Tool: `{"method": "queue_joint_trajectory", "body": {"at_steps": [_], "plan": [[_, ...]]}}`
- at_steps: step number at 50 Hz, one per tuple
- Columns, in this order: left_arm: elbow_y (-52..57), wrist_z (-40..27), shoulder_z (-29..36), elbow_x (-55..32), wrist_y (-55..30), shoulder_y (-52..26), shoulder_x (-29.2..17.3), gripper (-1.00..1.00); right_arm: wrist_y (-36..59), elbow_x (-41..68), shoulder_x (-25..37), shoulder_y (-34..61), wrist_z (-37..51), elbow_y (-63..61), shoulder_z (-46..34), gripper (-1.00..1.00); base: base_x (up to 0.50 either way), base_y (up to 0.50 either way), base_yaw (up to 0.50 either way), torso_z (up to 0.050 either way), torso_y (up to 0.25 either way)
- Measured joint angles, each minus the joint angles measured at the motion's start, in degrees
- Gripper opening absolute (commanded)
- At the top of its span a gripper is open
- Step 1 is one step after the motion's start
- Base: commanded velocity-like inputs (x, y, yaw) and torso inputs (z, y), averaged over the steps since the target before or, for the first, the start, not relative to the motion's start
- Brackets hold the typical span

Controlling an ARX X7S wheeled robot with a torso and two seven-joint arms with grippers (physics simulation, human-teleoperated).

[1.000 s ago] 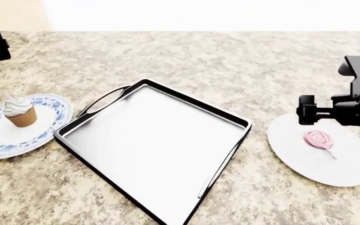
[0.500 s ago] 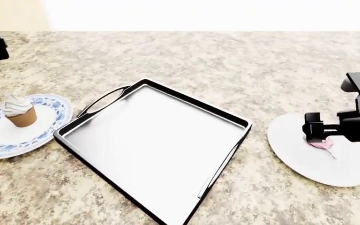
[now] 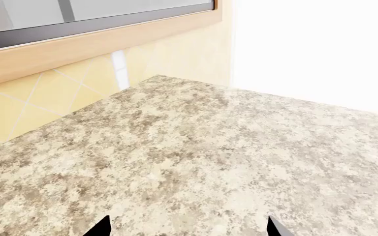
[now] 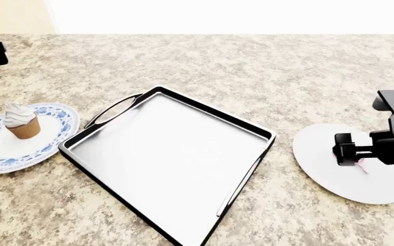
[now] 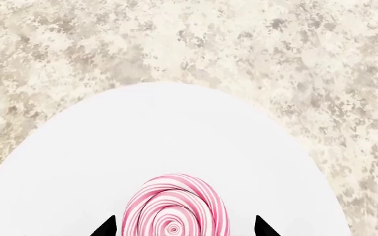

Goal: Move the dessert items from the plate to the tray.

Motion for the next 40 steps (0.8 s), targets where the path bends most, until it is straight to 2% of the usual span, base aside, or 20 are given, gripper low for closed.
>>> {"method": "queue_joint_trajectory", "body": {"at_steps": [29,30,40], "plan": [[0.0,0.1,0.0,0.1,0.1,-0.3,0.0,1.0,-3.1,0.9,0.1,-0.6,-0.7,1.8,-1.2,1.0,0.0,0.0,0.0,0.0,0.0],[0.0,0.1,0.0,0.1,0.1,-0.3,0.0,1.0,-3.2,0.8,0.1,-0.6,-0.8,1.8,-1.3,-1.0,0.0,0.0,0.0,0.0,0.0],[0.0,0.1,0.2,0.1,0.1,-0.4,0.0,1.0,-3.6,0.2,0.2,-0.9,-0.5,1.0,-1.5,-1.0,0.0,0.0,0.0,0.0,0.0]]}}
